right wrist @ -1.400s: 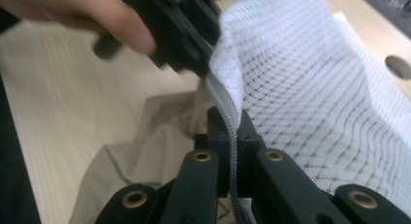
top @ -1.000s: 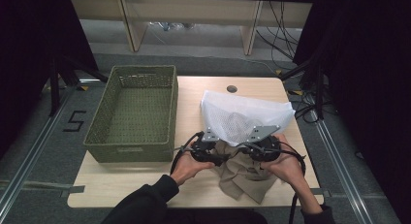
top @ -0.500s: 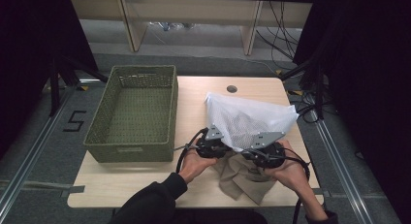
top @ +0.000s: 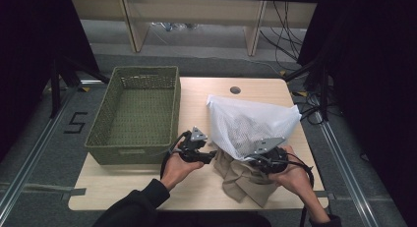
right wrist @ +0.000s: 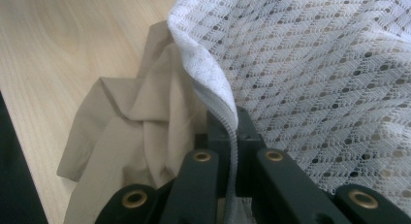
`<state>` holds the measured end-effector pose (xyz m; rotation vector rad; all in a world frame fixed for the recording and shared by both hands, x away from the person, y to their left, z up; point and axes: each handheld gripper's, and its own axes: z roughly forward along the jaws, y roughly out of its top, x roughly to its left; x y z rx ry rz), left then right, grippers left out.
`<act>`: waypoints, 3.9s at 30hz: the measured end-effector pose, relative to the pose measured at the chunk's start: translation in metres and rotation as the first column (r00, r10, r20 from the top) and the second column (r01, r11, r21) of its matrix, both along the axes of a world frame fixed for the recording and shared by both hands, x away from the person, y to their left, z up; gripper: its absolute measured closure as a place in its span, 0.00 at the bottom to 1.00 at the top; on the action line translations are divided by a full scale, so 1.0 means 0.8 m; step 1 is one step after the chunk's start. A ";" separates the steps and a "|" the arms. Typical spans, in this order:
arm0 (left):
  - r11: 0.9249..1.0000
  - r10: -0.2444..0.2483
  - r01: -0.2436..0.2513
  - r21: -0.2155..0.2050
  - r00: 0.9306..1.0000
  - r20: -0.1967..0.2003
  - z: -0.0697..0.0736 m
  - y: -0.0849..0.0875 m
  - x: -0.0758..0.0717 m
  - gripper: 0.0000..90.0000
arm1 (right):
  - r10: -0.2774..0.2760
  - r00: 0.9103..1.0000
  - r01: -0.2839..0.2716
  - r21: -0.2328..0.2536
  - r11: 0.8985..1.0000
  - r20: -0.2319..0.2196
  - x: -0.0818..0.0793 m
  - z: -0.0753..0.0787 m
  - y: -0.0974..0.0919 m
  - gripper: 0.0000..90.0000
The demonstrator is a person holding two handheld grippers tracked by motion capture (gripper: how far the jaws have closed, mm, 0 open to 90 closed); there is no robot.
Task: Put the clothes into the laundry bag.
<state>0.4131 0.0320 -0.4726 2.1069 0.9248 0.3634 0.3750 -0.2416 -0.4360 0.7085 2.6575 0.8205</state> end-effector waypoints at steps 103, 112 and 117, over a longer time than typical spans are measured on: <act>0.994 -0.107 0.106 -0.016 0.984 -0.139 0.001 0.039 -0.137 0.45 | 0.059 0.998 -0.060 0.049 0.997 0.018 0.026 0.028 0.045 1.00; 0.991 -0.131 0.131 -0.005 0.980 -0.153 -0.032 -0.066 -0.103 0.24 | 0.051 0.999 -0.051 0.051 0.997 0.017 0.026 0.032 0.047 1.00; 0.998 -0.057 0.059 0.034 0.996 -0.074 -0.046 -0.094 -0.078 0.25 | 0.068 0.998 -0.068 0.049 0.996 0.002 0.028 0.032 0.044 1.00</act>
